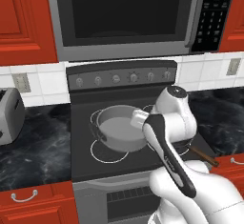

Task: Move the pot and pan from the stove into the sink.

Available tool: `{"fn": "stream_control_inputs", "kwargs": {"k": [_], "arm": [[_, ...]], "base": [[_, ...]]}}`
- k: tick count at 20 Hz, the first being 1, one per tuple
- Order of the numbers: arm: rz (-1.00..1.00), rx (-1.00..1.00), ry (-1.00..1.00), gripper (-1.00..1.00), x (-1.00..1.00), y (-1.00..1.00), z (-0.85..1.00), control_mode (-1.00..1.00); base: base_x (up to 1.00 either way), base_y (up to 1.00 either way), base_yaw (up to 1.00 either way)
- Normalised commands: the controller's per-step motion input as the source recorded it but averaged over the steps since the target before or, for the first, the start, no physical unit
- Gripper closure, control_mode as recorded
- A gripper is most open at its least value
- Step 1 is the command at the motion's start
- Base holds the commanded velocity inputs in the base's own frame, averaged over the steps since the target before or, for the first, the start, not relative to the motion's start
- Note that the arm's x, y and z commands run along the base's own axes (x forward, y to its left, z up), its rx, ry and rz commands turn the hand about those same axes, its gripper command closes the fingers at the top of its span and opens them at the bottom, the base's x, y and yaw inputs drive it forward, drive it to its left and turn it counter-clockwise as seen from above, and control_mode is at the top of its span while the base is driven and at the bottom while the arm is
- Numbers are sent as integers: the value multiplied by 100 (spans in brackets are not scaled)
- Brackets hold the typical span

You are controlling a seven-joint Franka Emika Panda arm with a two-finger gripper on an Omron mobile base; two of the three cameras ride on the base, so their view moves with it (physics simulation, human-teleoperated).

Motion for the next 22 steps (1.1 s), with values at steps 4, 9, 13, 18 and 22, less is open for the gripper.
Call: {"fn": "stream_control_inputs", "kwargs": {"k": [4, 9, 13, 18, 22], "arm": [[0, 0, -15, 100, -93, -19, 44, -100], [2, 0, -23, 100, -97, -15, 31, -100], [3, -1, -25, 100, -70, -12, 22, -100], [0, 0, -5, 100, -8, -1, 2, -100], [0, 0, 0, 100, 0, 0, 0, -100]], "base": [[0, 0, 0], [0, 0, 0], [0, 0, 0], [0, 0, 0], [0, 0, 0]]}}
